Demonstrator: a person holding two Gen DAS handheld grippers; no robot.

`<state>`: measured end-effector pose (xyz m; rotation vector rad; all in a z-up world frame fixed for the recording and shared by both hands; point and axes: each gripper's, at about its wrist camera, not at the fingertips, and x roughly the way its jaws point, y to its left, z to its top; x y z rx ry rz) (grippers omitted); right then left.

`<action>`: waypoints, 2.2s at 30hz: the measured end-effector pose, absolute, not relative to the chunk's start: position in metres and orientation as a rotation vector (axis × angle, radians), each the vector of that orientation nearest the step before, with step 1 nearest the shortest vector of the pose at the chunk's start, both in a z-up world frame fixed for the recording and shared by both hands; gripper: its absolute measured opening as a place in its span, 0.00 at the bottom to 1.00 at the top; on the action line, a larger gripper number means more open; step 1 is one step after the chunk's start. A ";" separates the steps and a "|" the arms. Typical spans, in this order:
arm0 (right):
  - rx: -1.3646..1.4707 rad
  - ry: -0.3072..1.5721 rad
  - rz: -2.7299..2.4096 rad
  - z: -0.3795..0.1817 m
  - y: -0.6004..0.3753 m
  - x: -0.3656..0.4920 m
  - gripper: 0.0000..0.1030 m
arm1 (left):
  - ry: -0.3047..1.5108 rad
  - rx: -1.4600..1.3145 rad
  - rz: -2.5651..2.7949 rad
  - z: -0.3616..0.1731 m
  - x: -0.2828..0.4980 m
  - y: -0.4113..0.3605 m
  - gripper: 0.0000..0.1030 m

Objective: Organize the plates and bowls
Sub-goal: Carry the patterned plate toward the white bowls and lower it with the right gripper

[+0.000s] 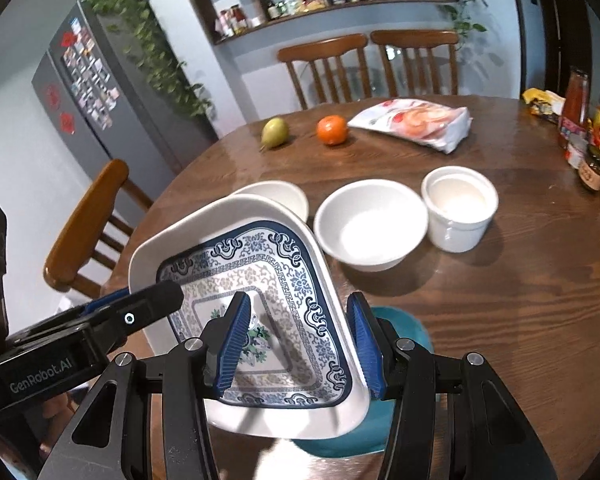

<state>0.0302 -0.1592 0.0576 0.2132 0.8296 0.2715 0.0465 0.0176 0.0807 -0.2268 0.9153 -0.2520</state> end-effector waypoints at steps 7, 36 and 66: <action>0.179 0.888 0.323 0.046 -0.133 0.033 0.51 | 0.925 -0.254 -0.195 0.075 0.046 0.043 0.49; 0.164 1.065 0.402 -0.014 -0.098 0.061 0.51 | 1.058 -0.246 -0.140 0.014 0.083 0.067 0.58; 0.300 1.048 0.531 -0.018 -0.127 0.052 0.52 | 1.015 -0.360 -0.247 0.000 0.056 0.097 0.81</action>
